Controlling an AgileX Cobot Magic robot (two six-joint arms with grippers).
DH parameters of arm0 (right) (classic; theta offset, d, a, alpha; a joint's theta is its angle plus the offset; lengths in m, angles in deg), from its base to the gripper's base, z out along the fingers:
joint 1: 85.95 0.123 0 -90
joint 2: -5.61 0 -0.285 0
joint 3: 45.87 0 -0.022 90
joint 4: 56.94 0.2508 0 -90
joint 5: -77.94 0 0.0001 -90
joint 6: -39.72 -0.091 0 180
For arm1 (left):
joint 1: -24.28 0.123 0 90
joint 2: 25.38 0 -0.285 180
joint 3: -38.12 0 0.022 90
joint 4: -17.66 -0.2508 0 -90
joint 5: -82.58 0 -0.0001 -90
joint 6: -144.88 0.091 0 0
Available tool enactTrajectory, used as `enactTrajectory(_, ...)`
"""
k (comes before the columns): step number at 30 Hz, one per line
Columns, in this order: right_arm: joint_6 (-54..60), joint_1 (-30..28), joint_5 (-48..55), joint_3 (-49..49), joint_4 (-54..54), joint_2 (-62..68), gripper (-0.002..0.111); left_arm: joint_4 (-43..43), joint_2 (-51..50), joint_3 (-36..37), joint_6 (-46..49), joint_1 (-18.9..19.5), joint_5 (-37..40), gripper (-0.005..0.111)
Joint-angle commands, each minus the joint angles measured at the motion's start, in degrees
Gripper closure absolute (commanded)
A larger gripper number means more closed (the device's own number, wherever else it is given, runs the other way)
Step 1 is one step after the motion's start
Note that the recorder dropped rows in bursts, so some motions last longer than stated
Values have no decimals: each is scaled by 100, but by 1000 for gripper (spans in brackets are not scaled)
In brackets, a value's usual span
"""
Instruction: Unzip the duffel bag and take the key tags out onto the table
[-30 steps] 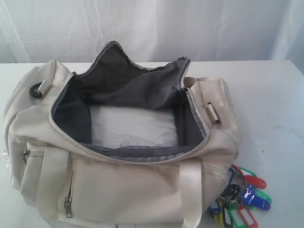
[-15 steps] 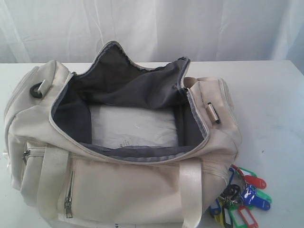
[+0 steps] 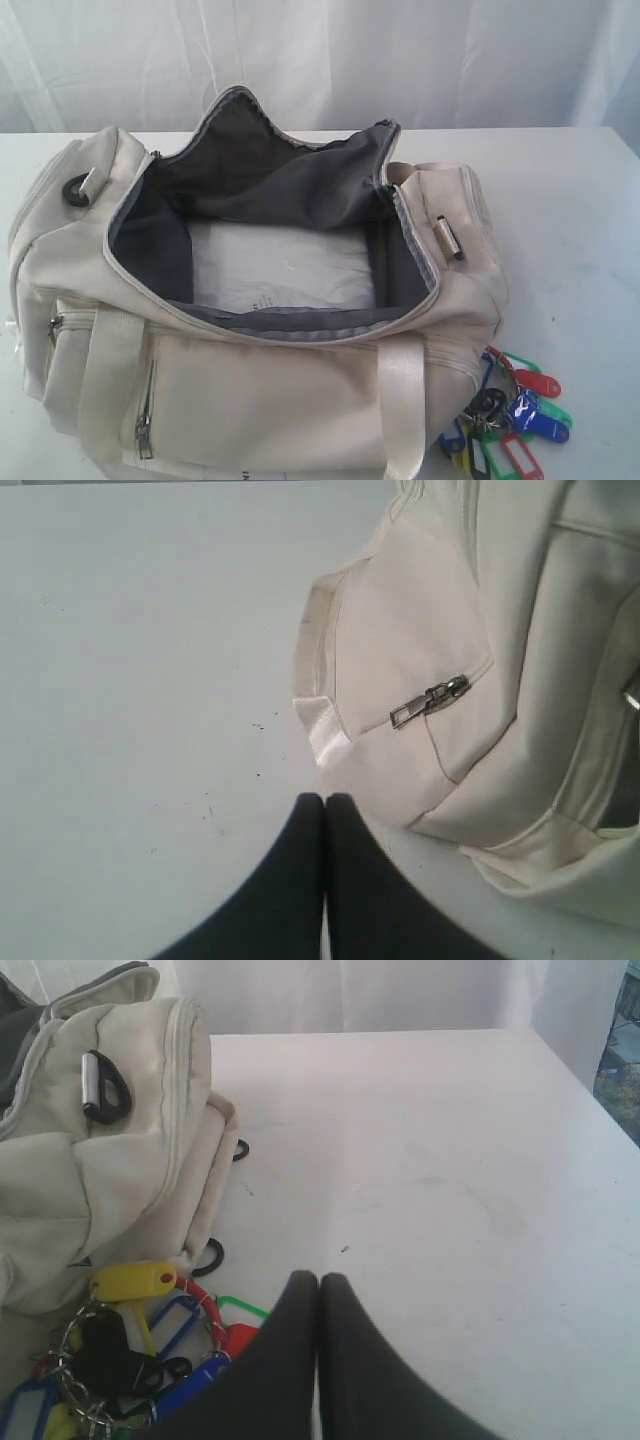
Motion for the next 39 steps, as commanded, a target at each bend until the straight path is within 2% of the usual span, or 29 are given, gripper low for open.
enactTrajectory(1,15,-2,-14,11,-47,-31,108,-7,27,19,34,9,58,107)
enactTrajectory(8,15,-2,-14,11,-47,-31,108,-687,27,19,-641,9,58,107)
enactTrajectory(39,4,-2,-14,11,-37,-31,108,-686,27,19,-588,9,6,107)
